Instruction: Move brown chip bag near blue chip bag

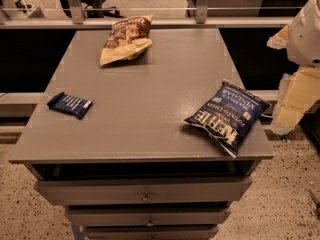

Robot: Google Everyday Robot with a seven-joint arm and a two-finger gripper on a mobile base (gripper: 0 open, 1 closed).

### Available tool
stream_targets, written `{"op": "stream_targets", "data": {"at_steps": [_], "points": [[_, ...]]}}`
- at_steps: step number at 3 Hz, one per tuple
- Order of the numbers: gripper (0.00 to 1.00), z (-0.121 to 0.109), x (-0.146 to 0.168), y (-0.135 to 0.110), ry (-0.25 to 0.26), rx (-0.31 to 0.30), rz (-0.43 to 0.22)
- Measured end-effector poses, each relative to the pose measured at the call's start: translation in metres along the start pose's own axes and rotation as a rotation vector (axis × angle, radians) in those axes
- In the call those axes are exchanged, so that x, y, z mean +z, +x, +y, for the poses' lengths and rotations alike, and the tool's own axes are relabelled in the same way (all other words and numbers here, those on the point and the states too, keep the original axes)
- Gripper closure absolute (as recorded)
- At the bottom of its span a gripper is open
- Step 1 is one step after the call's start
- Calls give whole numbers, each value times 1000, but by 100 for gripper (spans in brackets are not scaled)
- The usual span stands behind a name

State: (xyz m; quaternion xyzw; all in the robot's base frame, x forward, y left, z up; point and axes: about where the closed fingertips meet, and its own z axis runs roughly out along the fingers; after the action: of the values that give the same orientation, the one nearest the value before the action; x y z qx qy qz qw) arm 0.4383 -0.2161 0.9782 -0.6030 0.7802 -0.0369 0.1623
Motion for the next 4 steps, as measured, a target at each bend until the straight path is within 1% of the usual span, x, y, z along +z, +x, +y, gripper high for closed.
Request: {"op": "stream_targets", "data": {"at_steps": [1, 2, 3, 4], "points": [[0, 0, 0, 0, 0, 0, 0], [0, -19, 20, -27, -4, 22, -75], [0, -59, 53, -84, 2, 62, -199], [0, -101, 73, -145, 47, 107, -354]]}}
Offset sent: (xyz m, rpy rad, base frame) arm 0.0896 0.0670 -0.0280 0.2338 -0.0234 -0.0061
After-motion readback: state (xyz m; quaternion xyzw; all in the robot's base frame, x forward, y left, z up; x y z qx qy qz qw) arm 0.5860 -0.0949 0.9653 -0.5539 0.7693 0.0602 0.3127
